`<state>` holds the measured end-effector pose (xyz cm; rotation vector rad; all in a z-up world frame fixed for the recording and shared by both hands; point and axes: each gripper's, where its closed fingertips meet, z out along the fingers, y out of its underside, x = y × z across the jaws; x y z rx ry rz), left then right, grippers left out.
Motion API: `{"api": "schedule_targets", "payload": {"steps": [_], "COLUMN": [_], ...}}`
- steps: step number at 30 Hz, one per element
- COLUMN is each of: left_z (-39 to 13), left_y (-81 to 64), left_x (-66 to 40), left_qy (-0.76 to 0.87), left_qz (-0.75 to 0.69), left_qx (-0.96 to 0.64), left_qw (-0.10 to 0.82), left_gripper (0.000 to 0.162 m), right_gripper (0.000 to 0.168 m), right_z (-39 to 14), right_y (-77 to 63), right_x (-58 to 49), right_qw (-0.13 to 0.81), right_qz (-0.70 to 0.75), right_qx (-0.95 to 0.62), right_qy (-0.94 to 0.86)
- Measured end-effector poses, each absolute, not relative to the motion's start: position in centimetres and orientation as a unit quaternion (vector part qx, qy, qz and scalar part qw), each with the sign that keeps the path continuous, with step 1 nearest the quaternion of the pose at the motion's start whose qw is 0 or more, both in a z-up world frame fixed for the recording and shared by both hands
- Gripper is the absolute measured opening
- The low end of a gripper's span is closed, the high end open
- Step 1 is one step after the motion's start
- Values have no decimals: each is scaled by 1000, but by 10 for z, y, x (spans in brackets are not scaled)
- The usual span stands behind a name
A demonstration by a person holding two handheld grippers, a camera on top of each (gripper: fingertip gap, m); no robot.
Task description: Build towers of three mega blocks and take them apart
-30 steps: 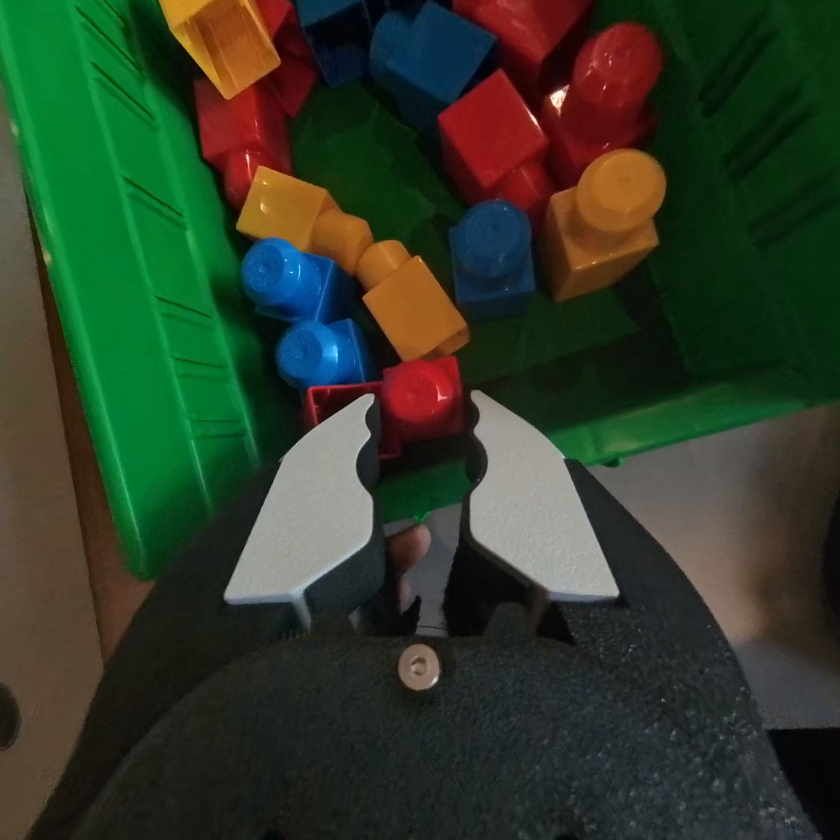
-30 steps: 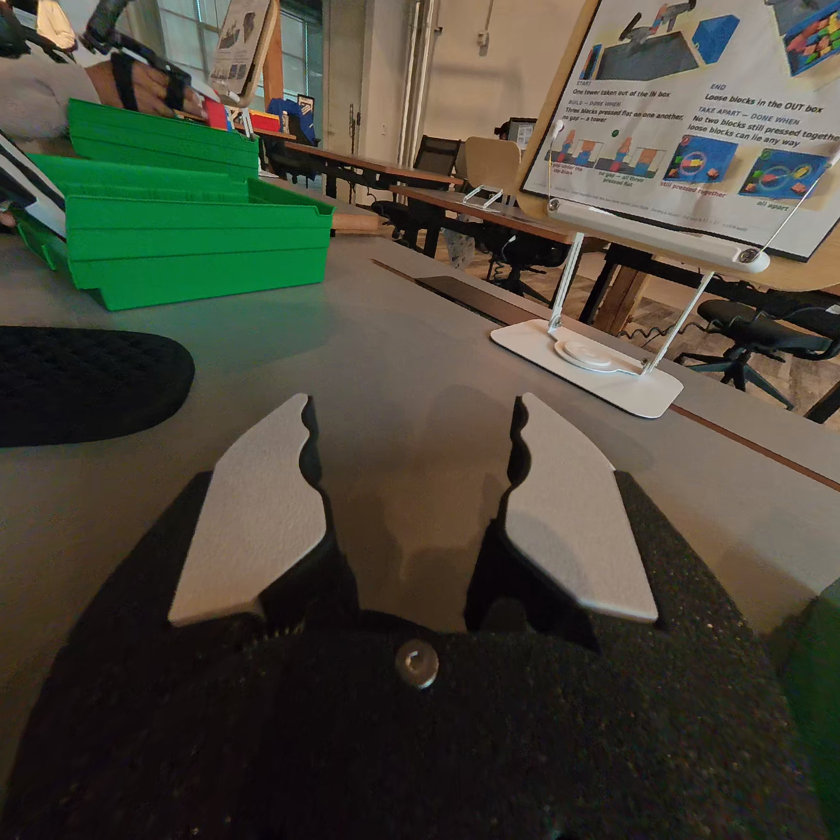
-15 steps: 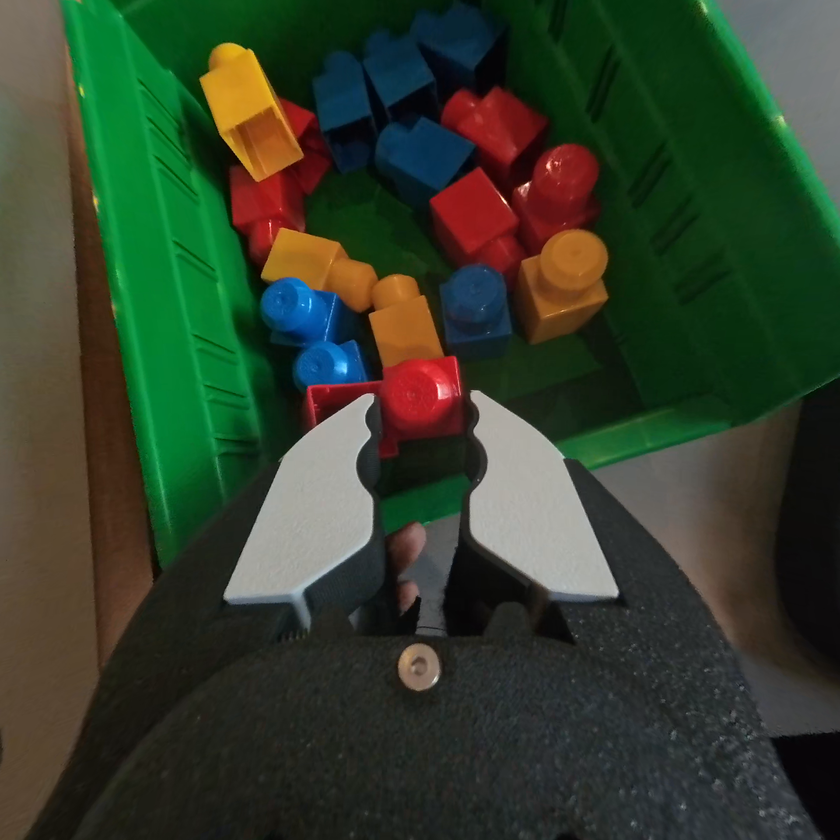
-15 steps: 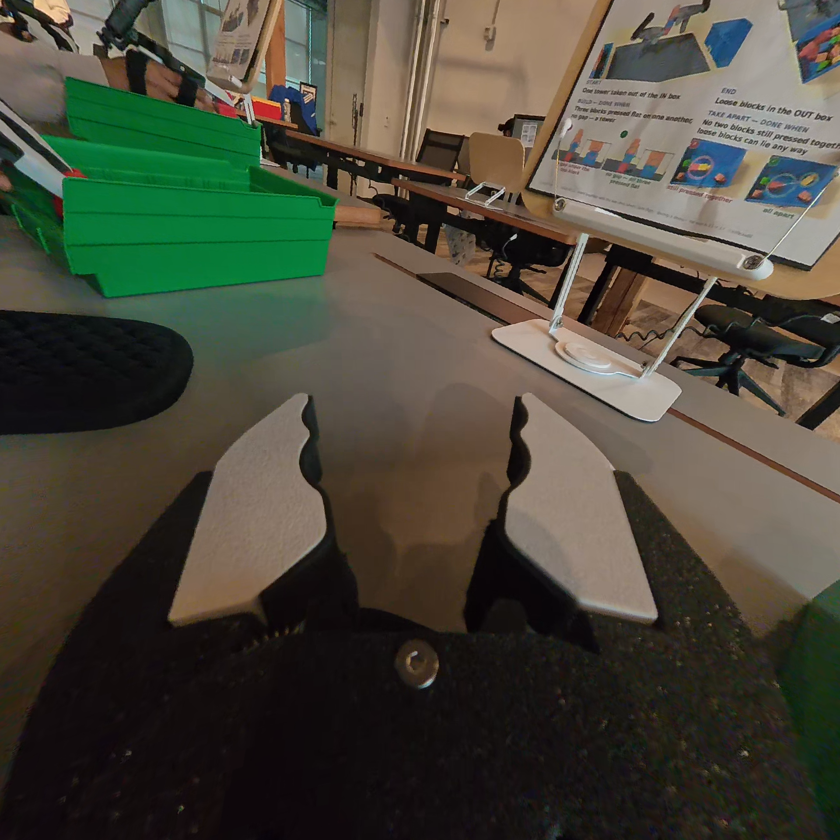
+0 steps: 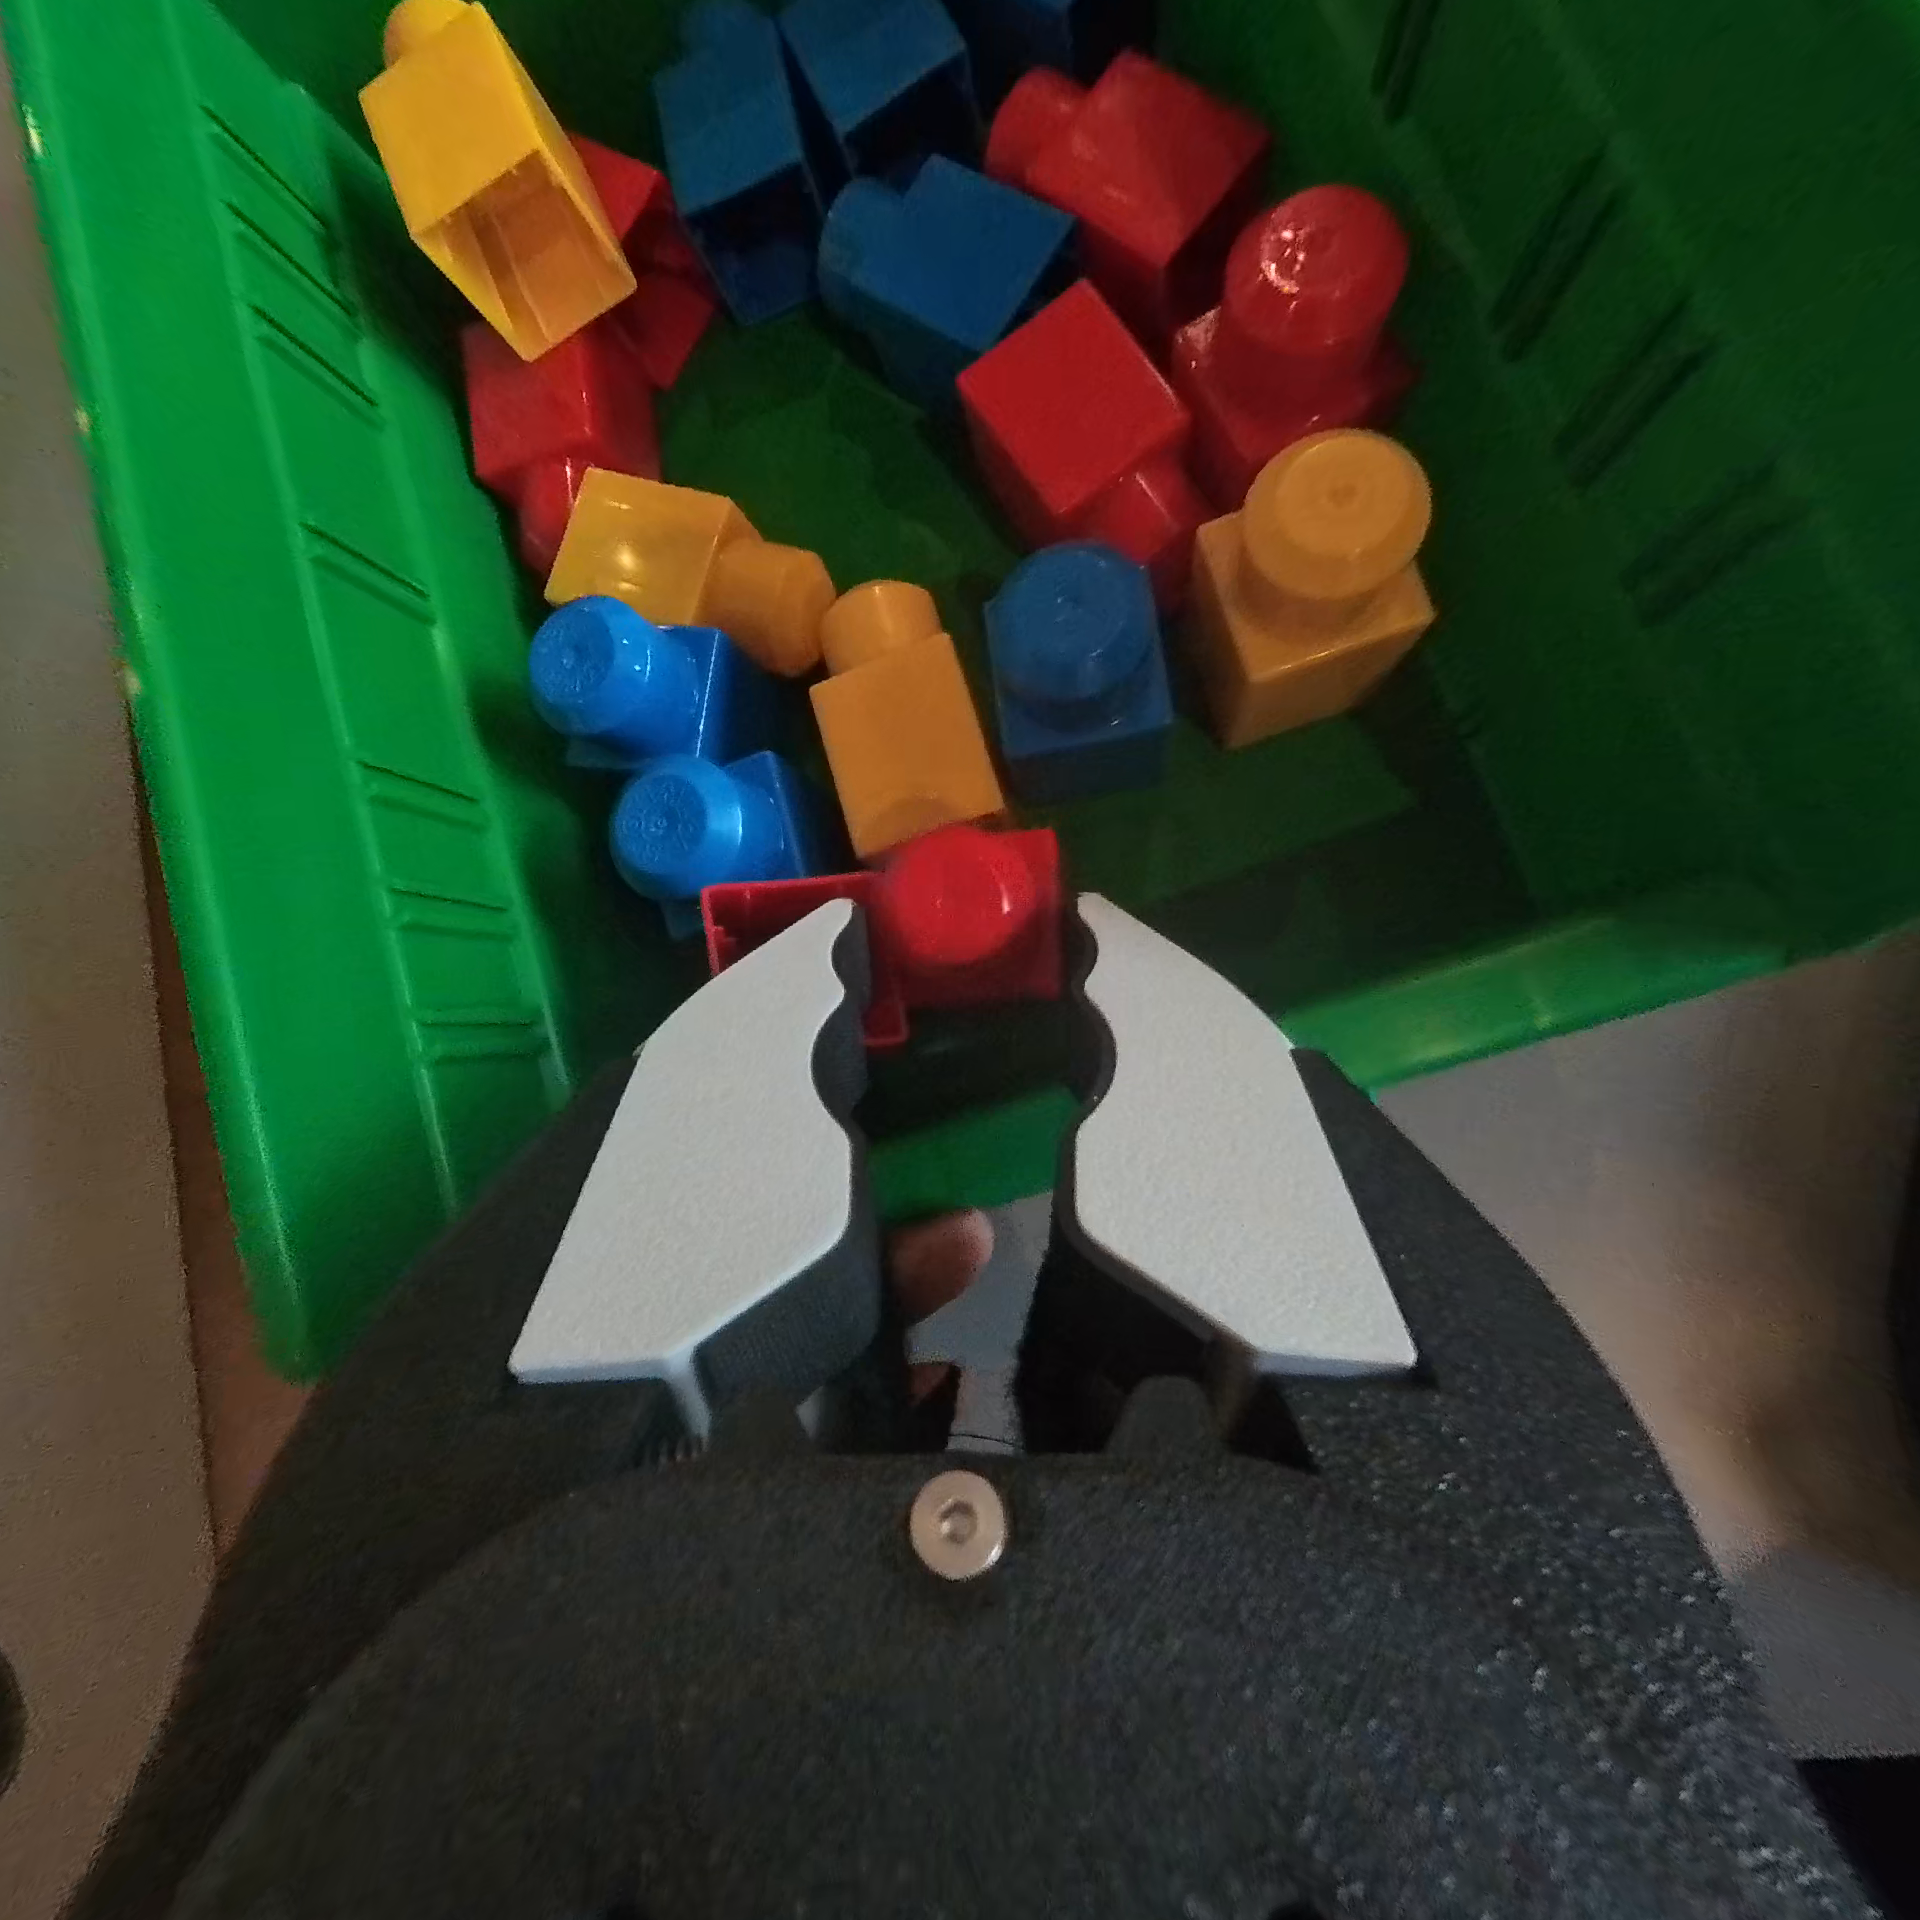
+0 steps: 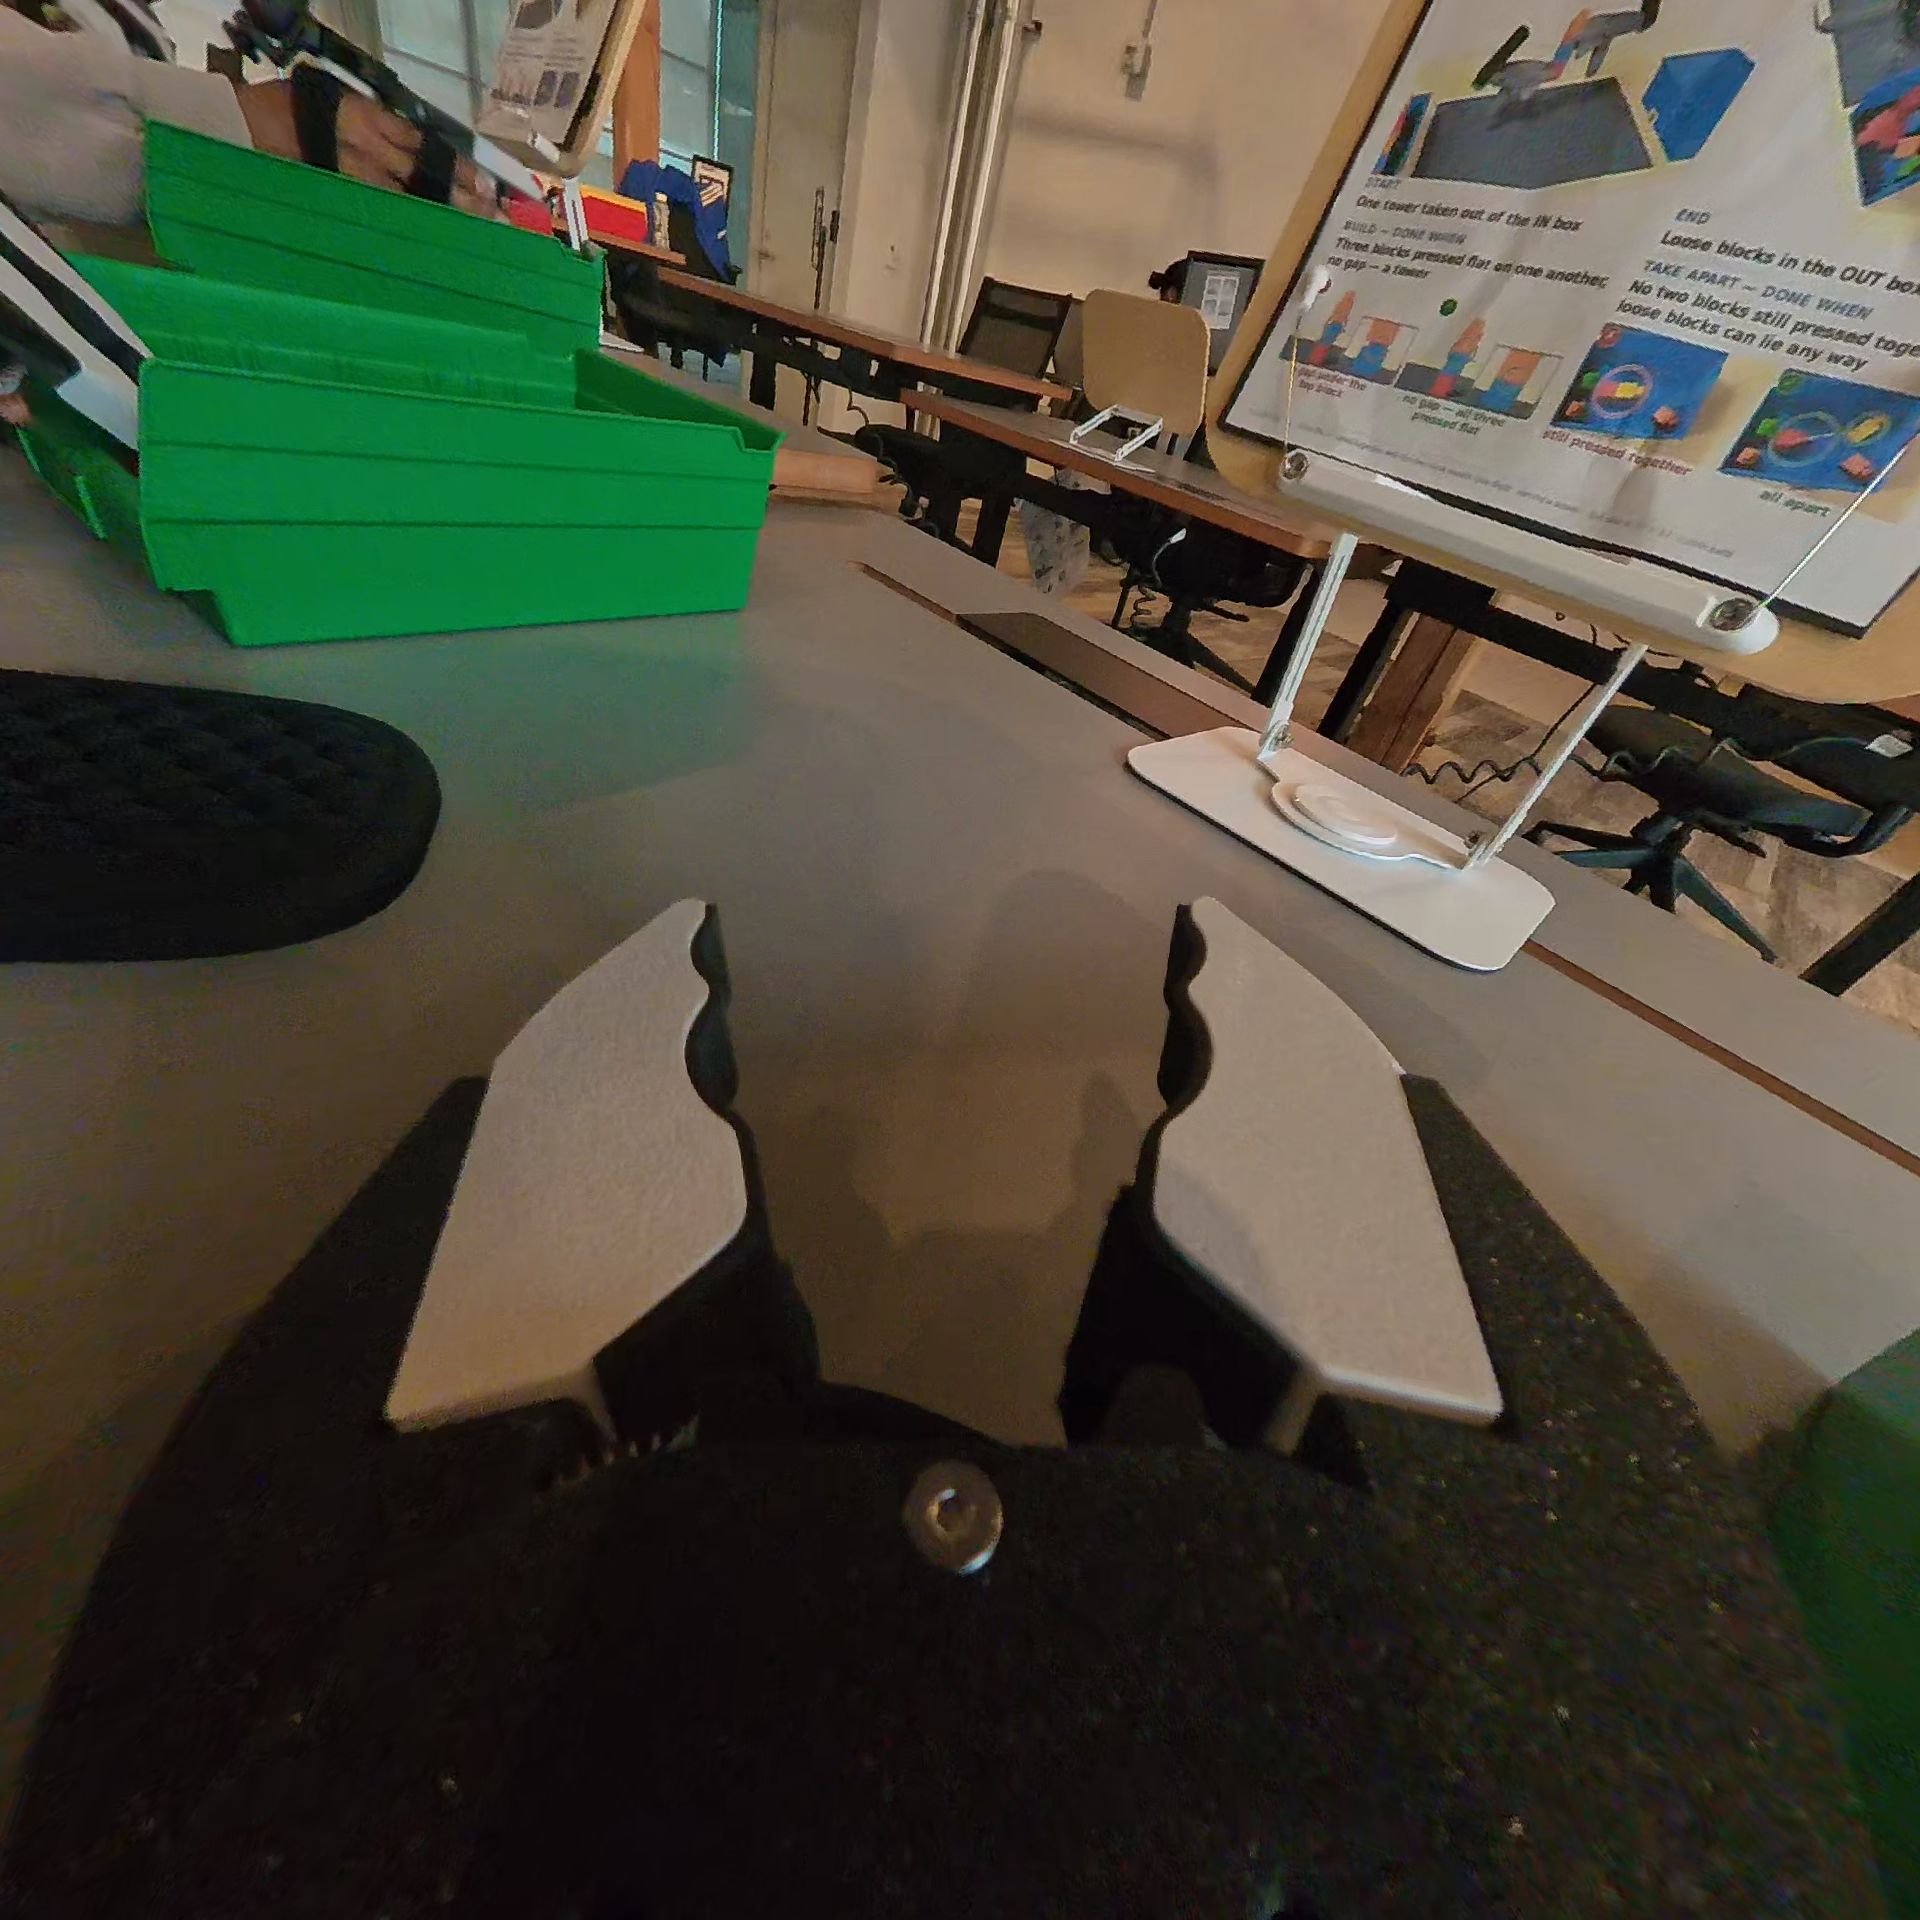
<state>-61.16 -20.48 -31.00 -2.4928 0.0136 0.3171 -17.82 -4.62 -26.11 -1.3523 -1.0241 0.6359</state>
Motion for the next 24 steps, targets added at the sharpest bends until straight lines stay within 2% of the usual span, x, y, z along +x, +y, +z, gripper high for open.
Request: {"api": "schedule_targets", "payload": {"steps": [24], "left_z": [-310], "left_y": [-203], "left_x": [-615], "left_qy": [17], "left_qz": [153], "left_qx": [-938], "left_qw": [310], "left_gripper": [33], "right_gripper": [81], "right_z": [-265], "right_y": [-49], "right_x": [-181], "right_qw": [613], "right_qz": [264], "right_qx": [-584], "right_qy": [-462]}}
